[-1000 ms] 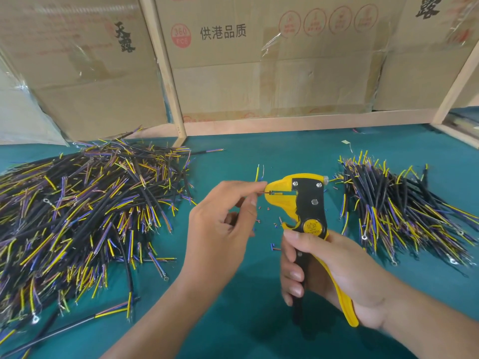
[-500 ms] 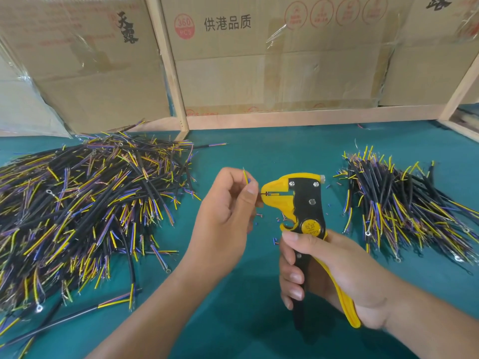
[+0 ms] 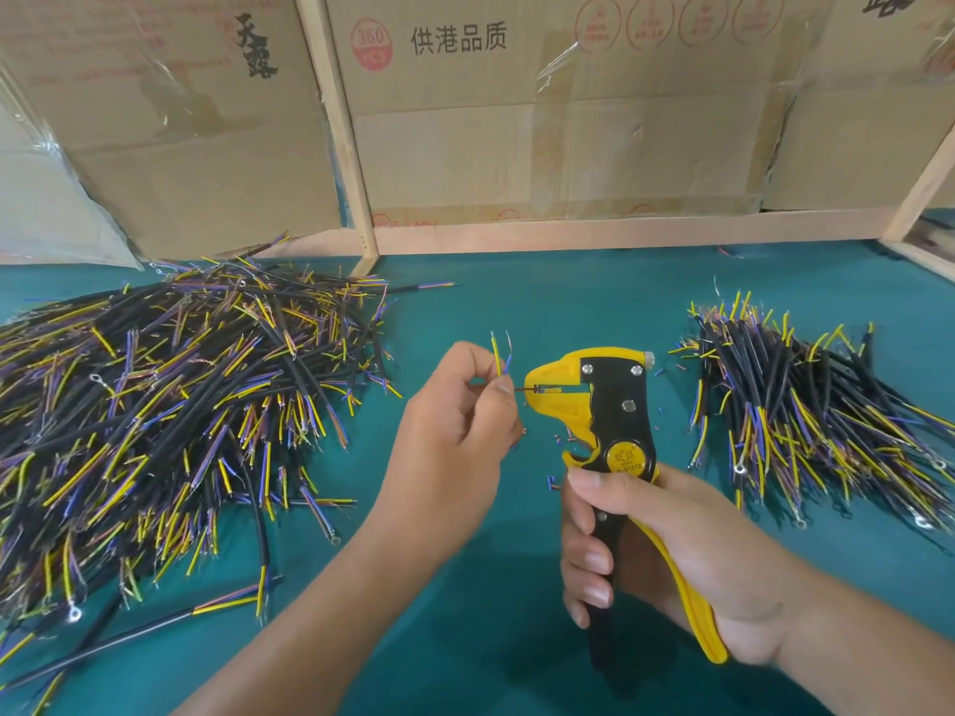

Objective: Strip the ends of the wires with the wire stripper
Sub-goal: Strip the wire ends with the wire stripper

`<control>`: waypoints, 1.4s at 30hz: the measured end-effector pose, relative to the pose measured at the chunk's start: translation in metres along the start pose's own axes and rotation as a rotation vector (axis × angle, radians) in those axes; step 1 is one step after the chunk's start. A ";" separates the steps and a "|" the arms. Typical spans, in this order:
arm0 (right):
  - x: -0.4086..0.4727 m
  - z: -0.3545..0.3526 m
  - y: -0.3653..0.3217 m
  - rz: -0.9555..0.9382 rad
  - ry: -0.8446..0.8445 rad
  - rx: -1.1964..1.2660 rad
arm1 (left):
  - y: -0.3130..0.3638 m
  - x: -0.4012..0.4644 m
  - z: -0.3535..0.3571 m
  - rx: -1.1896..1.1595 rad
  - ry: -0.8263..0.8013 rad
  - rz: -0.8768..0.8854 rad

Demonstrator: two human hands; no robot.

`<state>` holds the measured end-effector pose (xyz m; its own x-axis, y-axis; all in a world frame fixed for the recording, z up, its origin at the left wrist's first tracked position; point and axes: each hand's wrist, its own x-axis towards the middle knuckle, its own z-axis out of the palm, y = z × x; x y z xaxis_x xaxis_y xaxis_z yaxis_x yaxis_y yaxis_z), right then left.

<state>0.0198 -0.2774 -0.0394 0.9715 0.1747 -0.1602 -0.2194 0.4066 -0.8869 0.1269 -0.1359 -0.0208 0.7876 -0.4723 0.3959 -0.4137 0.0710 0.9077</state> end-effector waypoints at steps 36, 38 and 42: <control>-0.002 0.000 -0.003 0.015 -0.087 0.104 | -0.003 -0.002 0.002 -0.120 -0.039 -0.026; -0.002 0.000 -0.003 0.013 -0.087 0.098 | -0.004 -0.002 0.002 -0.129 -0.046 -0.030; -0.002 0.000 -0.003 0.000 -0.090 0.089 | -0.005 -0.001 0.002 -0.107 -0.043 -0.021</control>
<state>0.0188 -0.2786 -0.0367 0.9602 0.2534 -0.1173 -0.2308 0.4841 -0.8440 0.1271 -0.1369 -0.0258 0.7741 -0.5117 0.3727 -0.3445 0.1534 0.9262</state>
